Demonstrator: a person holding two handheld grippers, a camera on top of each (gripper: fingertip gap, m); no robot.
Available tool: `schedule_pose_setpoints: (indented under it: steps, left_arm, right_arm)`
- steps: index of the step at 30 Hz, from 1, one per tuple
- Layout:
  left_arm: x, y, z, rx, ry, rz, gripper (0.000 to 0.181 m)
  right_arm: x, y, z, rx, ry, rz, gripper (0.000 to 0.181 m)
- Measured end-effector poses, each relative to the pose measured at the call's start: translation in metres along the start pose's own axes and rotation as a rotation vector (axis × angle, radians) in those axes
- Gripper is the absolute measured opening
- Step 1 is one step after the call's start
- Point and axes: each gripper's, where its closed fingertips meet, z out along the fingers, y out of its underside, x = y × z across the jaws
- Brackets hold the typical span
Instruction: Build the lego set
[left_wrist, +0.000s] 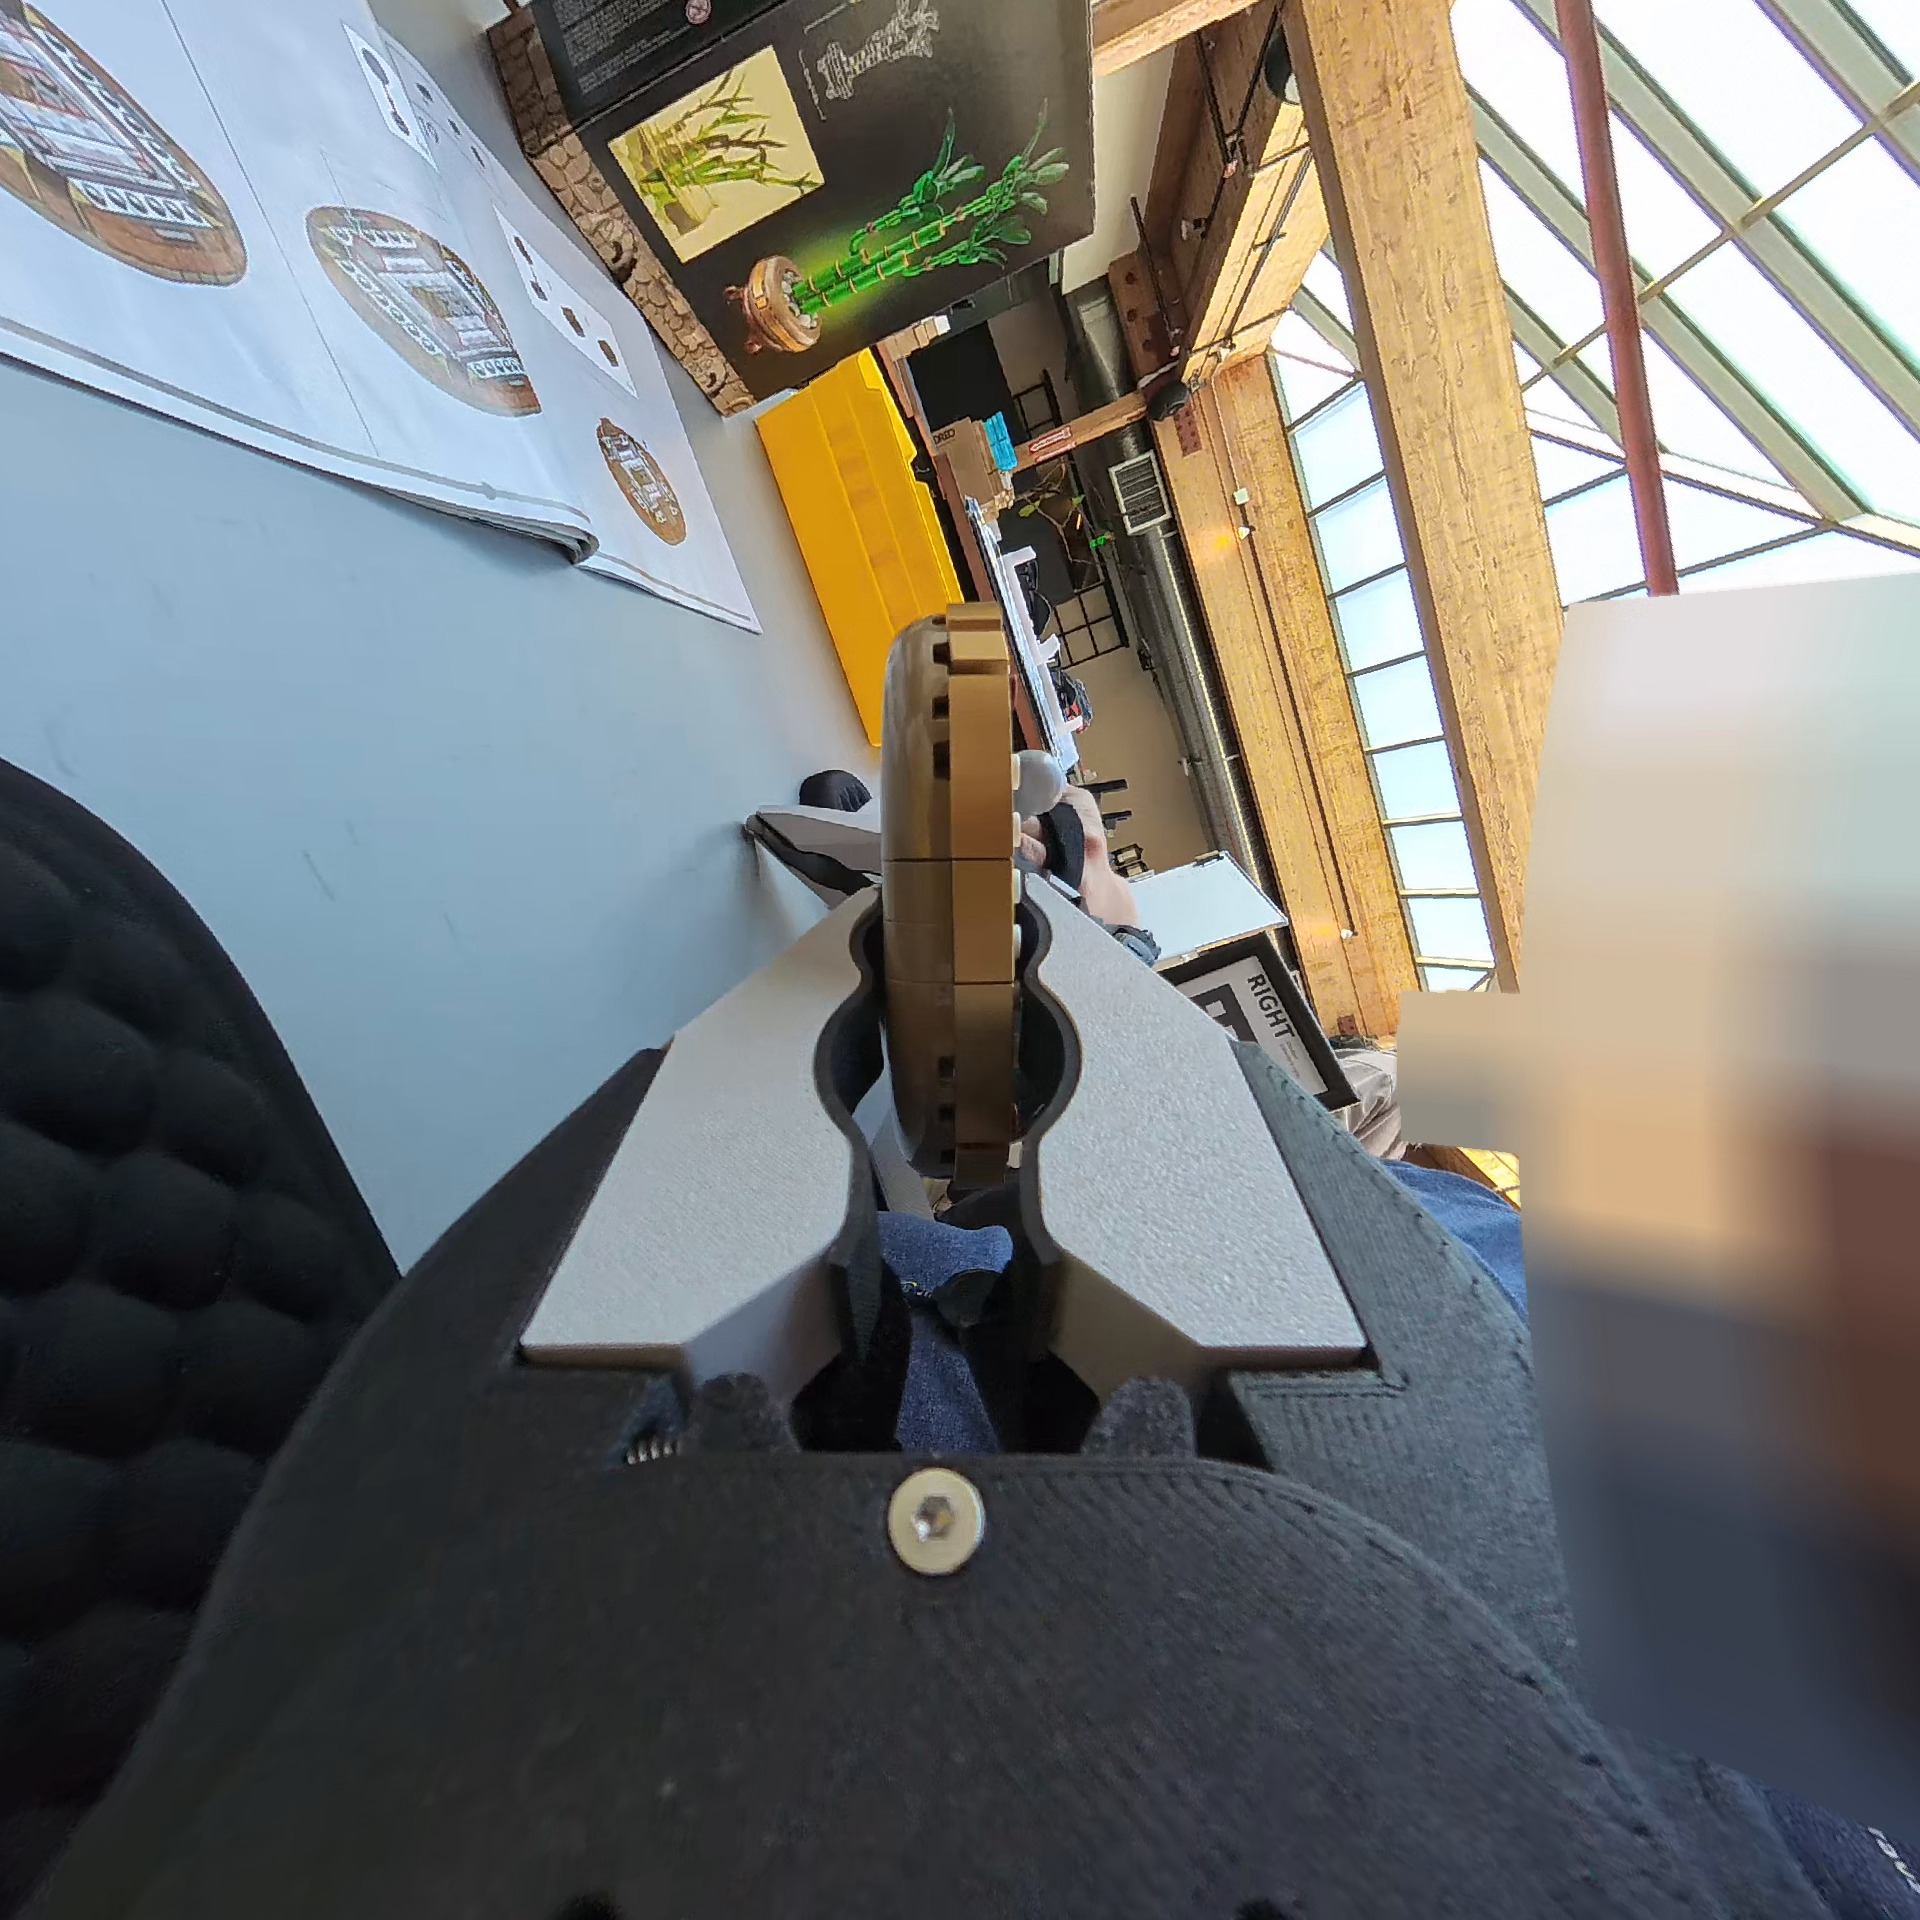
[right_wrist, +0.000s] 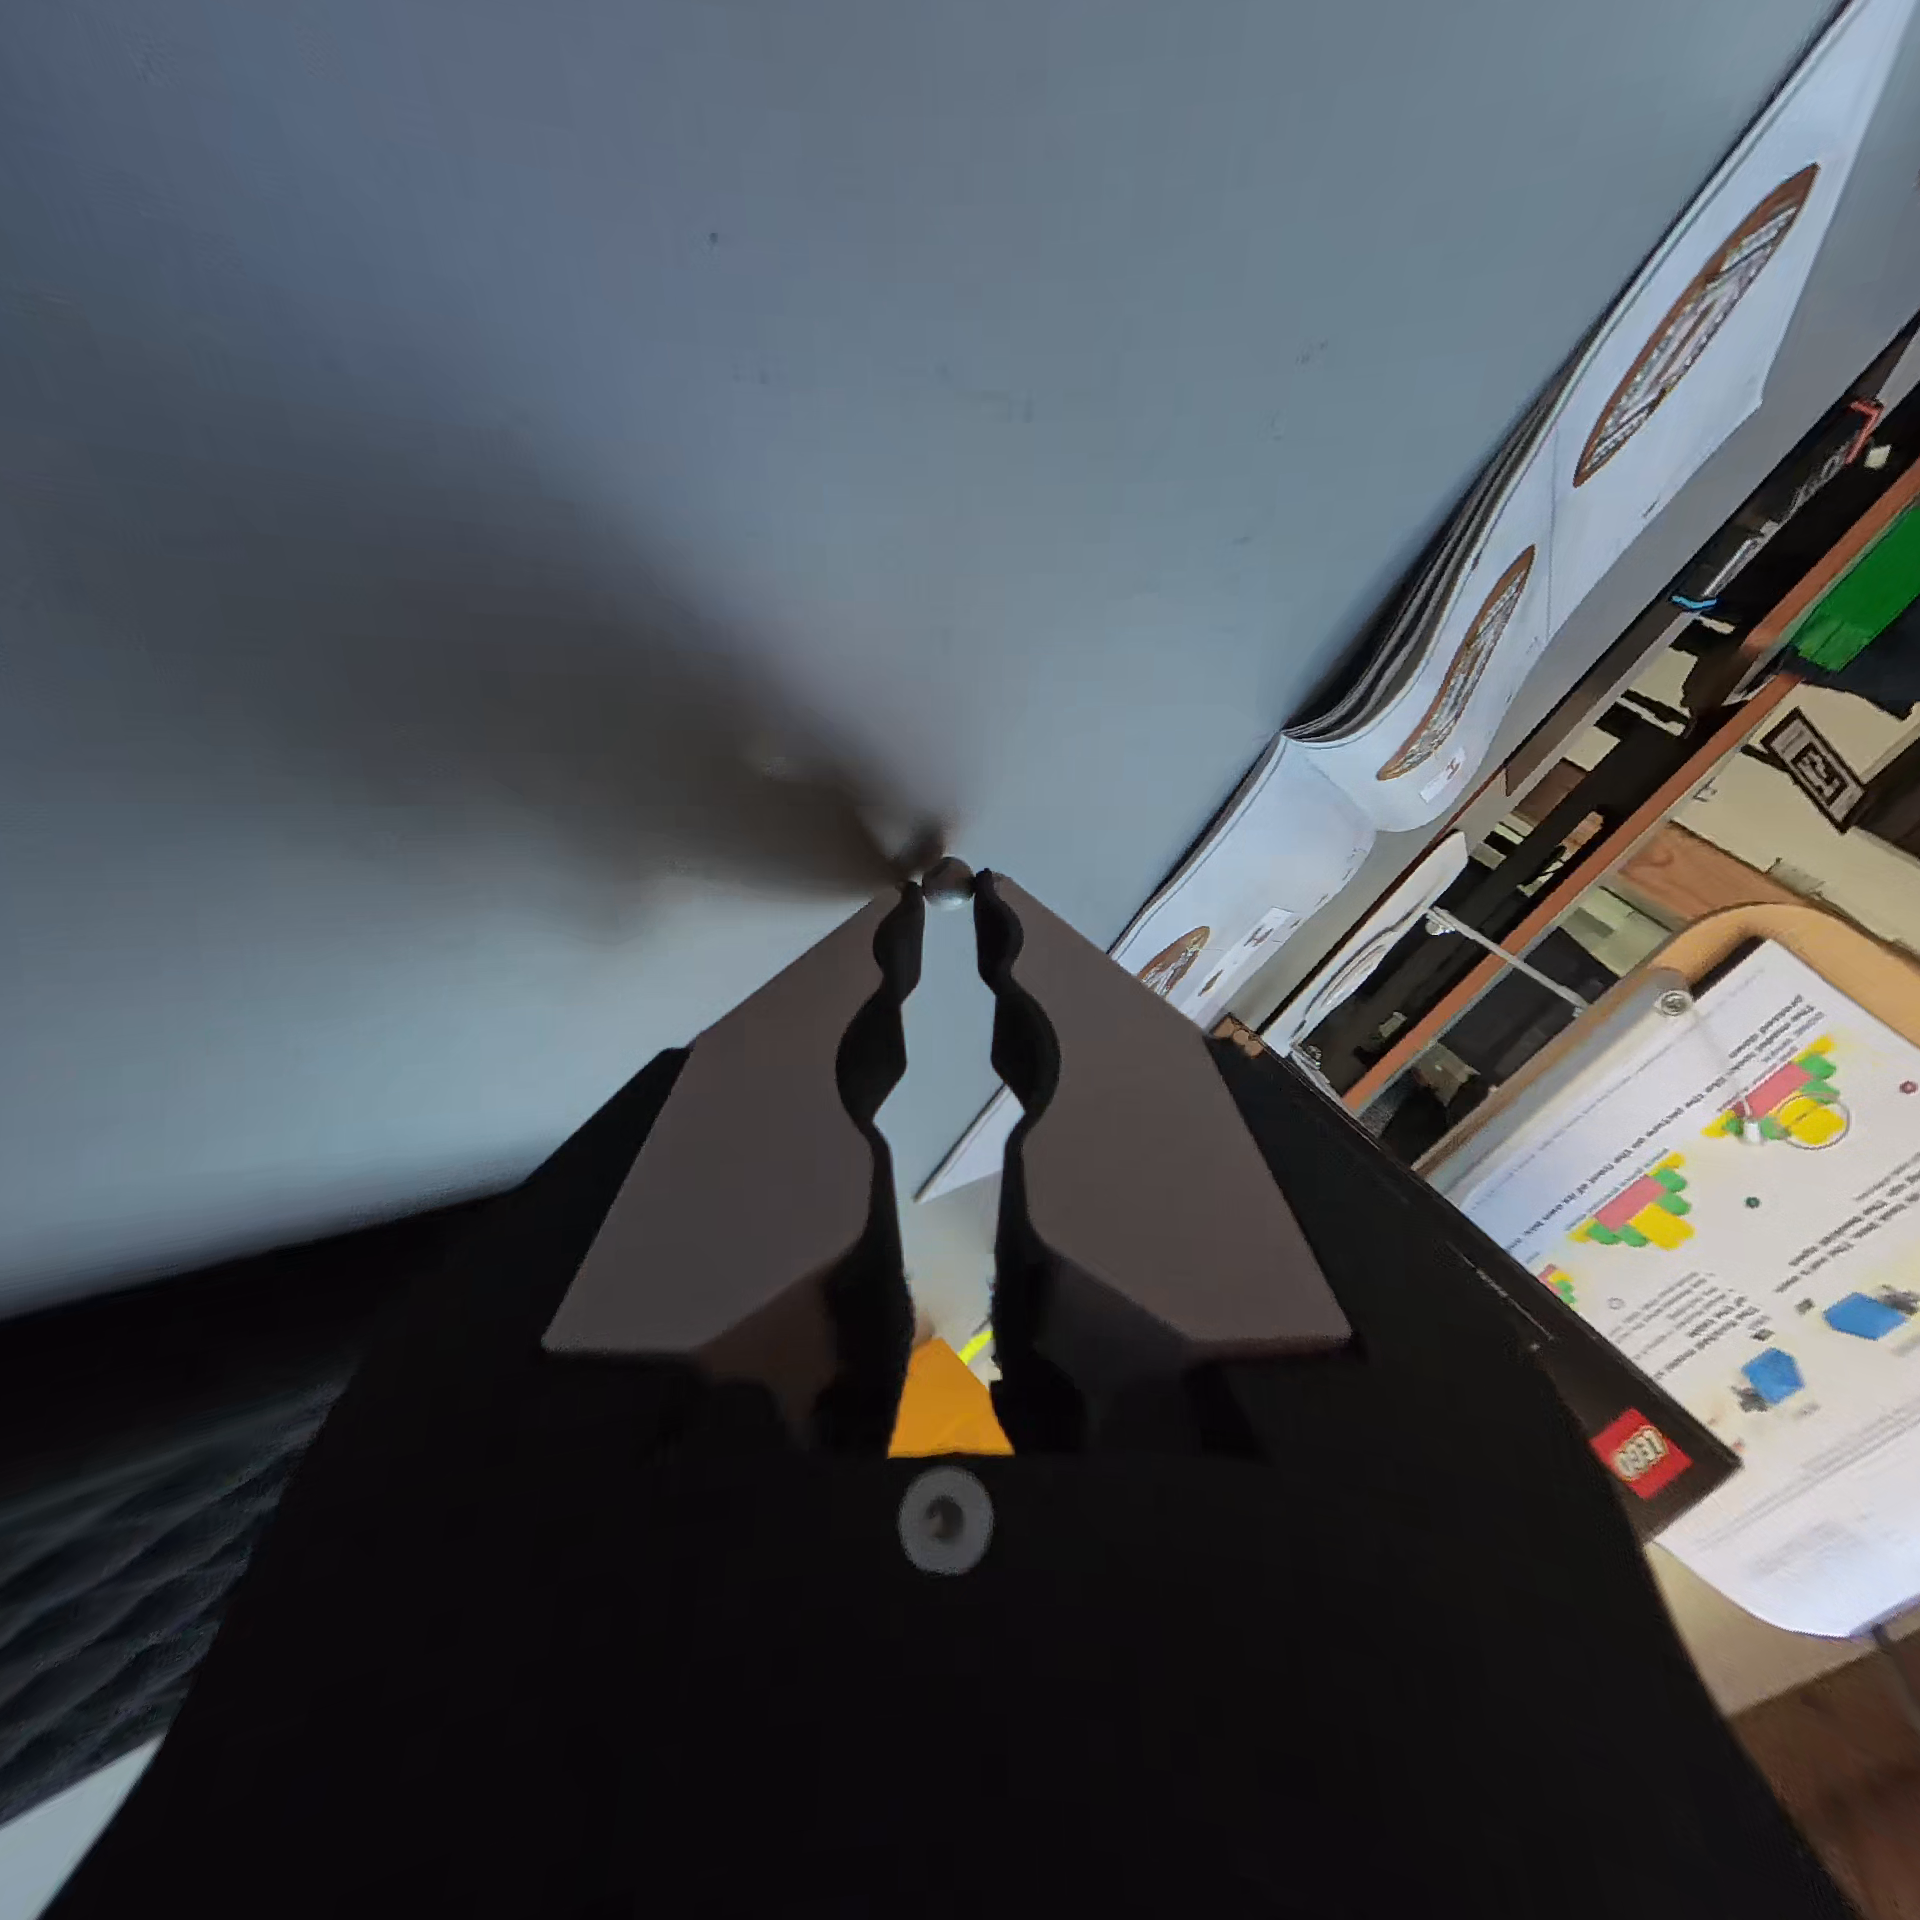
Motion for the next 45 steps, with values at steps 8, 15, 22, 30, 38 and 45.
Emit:
schedule_pose_setpoints:
  steps: [8, 15, 22, 30, 38, 45]
  left_arm:
    - [-0.004, 0.002, 0.0, -0.013, -0.004, -0.013, 0.02]
    - [-0.004, 0.002, -0.001, -0.012, 0.003, -0.015, 0.019]
    - [-0.008, 0.003, -0.008, -0.002, 0.004, -0.026, 0.02]
    - [-0.004, 0.002, 0.001, -0.022, 0.027, -0.03, 0.019]
    - [-0.003, 0.006, 0.007, -0.032, 0.03, -0.036, 0.019]
    - [-0.005, 0.005, 0.007, -0.03, 0.022, -0.043, 0.019]
  right_arm:
    - [-0.005, -0.003, -0.003, -0.064, -0.042, -0.227, 0.01]
    - [0.003, -0.009, -0.008, -0.036, 0.008, -0.24, 0.016]
    - [0.023, 0.018, -0.027, 0.227, -0.024, 0.454, 0.023]
    - [0.014, -0.007, -0.025, 0.63, -0.31, 1.035, 0.016]
    - [0.003, -0.012, -0.008, 0.595, -0.399, 0.991, 0.012]
    - [0.002, -0.014, -0.009, 0.618, -0.446, 0.996, 0.012]
